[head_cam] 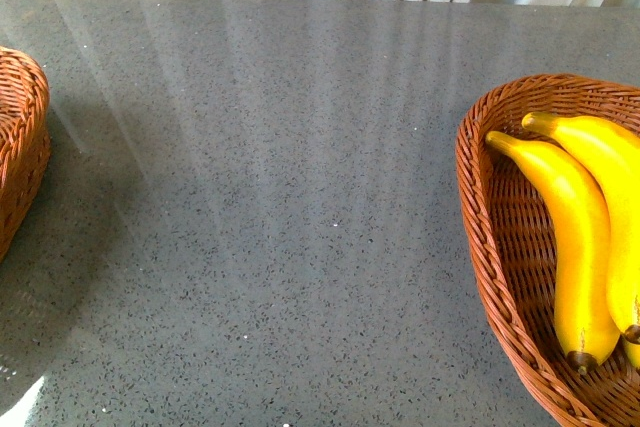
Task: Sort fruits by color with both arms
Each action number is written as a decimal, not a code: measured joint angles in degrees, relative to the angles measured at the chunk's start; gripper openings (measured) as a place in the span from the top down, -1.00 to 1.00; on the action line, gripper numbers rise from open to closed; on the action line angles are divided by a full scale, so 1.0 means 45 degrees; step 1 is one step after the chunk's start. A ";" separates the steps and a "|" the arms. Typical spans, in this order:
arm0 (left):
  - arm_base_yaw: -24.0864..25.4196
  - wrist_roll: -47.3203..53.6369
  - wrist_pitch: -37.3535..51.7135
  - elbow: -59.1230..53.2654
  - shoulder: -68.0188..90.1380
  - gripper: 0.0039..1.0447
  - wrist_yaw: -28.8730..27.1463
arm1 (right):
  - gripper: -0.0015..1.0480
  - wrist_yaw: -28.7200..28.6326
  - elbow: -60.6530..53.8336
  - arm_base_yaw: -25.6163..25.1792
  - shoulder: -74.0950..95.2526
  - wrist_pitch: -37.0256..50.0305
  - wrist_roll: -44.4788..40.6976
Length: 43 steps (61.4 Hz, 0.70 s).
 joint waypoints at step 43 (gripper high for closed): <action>0.0000 0.0000 0.0000 0.0000 0.0000 -0.83 0.0000 | -0.82 0.0000 0.0000 0.0005 0.0000 0.0000 0.0000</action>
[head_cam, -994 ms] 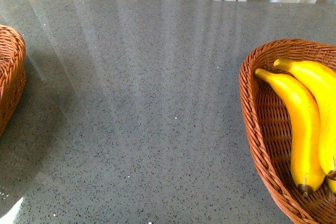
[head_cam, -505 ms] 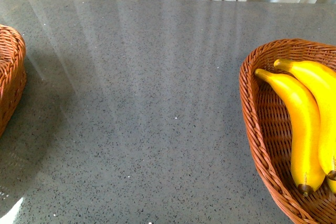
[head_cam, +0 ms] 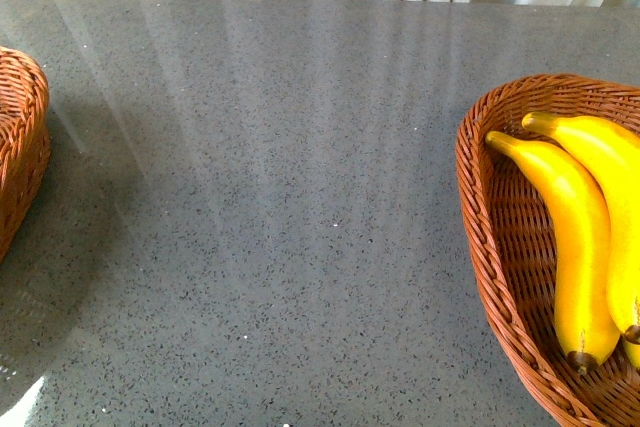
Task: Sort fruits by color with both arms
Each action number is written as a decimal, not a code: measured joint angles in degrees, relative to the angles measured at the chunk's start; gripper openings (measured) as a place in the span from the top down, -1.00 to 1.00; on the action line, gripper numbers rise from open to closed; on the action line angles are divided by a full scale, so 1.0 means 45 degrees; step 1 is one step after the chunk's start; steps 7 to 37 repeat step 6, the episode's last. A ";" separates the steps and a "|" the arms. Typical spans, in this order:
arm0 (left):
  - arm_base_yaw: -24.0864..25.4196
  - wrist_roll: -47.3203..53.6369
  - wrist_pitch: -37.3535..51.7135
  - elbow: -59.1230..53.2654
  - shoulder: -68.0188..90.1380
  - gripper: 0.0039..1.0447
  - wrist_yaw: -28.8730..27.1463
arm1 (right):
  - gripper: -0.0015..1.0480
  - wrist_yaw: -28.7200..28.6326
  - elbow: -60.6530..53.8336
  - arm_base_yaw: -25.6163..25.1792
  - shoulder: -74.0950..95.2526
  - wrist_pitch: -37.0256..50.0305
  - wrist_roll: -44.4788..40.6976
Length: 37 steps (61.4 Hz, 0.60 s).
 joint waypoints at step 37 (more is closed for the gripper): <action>0.0000 0.0000 0.0005 0.0000 0.0000 -0.83 0.0005 | -0.82 0.0000 0.0000 0.0000 0.0000 0.0000 0.0000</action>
